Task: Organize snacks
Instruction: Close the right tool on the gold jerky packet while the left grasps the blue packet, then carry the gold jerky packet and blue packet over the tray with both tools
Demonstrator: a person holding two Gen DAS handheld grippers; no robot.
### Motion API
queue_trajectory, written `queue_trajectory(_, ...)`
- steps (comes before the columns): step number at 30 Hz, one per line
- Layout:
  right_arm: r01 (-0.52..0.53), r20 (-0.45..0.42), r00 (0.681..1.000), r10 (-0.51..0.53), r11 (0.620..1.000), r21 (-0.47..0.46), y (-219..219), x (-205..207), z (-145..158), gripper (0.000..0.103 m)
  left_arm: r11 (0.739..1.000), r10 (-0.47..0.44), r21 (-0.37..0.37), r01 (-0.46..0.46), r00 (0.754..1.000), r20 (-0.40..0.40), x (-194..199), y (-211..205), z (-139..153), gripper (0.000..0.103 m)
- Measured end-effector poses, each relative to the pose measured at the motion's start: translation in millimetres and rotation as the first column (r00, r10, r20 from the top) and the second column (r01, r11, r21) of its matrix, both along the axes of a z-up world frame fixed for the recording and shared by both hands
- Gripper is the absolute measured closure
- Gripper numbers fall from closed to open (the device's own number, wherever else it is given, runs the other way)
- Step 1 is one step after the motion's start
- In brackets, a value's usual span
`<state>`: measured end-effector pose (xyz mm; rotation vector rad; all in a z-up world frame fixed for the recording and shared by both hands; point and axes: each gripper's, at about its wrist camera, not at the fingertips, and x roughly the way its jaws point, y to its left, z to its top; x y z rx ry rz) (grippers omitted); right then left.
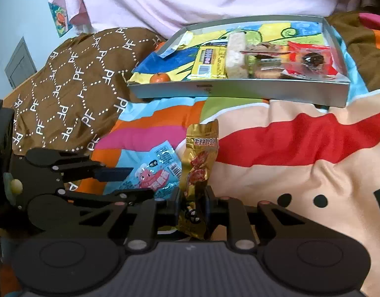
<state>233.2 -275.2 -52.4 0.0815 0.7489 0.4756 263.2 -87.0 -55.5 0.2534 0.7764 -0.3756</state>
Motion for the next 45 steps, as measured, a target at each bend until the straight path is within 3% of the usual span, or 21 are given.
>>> queue_trajectory(5, 0.014, -0.003, 1.0, -0.014, 1.0, -0.001, -5.5, 3.0, 2.3, 0.083, 0.998, -0.019, -0.058, 0.017, 0.999, -0.031, 1.9, 0.6, 3.5, 0.067)
queue_trajectory(8, 0.021, -0.007, 1.0, -0.021, 1.0, 0.0, -7.6, 3.7, 2.7, 0.083, 0.99, -0.104, -0.1, 0.095, 0.991, -0.085, 0.8, -5.8, 1.1, 0.069)
queue_trajectory(11, 0.028, -0.009, 1.0, -0.028, 1.0, -0.005, -7.7, 4.5, 2.5, 0.083, 0.987, -0.159, -0.023, 0.158, 0.983, -0.087, -7.4, -25.3, -10.4, 0.071)
queue_trajectory(13, 0.032, -0.009, 0.999, -0.032, 0.999, -0.013, -8.2, 4.5, 1.5, 0.083, 0.99, -0.14, 0.001, 0.14, 0.988, -0.065, -7.9, -30.8, -13.9, 0.072)
queue_trajectory(16, 0.038, -0.013, 0.999, -0.038, 0.999, -0.007, -10.6, 4.6, 0.7, 0.083, 0.996, -0.077, -0.047, 0.073, 0.993, -0.091, 0.9, -24.1, -13.2, 0.08)
queue_trajectory(18, 0.039, -0.011, 0.999, -0.039, 0.999, -0.004, -11.7, 4.6, 0.6, 0.083, 0.998, -0.042, -0.039, 0.039, 0.995, -0.087, 3.8, -19.6, -12.1, 0.084)
queue_trajectory(22, 0.036, 0.008, 0.999, -0.036, 0.999, -0.008, -10.5, 2.9, 1.5, 0.083, 0.999, -0.012, -0.052, 0.007, 0.995, -0.098, 6.4, -13.3, -8.9, 0.085)
queue_trajectory(29, 0.008, 0.169, 0.986, 0.003, 0.998, -0.064, -0.7, -12.4, 18.0, 0.083, 0.995, 0.044, -0.092, -0.044, 0.999, -0.004, -3.8, -8.2, 16.0, 0.086)
queue_trajectory(35, 0.044, 0.337, 0.942, -0.012, 0.995, -0.089, 1.8, -20.0, 34.6, 0.083, 0.982, 0.149, -0.129, -0.135, 0.983, 0.111, 4.0, -8.9, 50.6, 0.086)
queue_trajectory(39, 0.084, 0.437, 0.898, -0.053, 0.995, -0.052, -0.8, -0.9, 54.1, 0.083, 0.969, 0.22, -0.149, -0.197, 0.963, 0.156, 30.6, -9.6, 75.0, 0.086)
queue_trajectory(45, 0.118, 0.474, 0.869, -0.146, 0.989, 0.088, -18.4, 44.7, 74.4, 0.083, 0.946, 0.295, -0.194, -0.259, 0.937, 0.187, 92.8, -11.0, 96.0, 0.086)
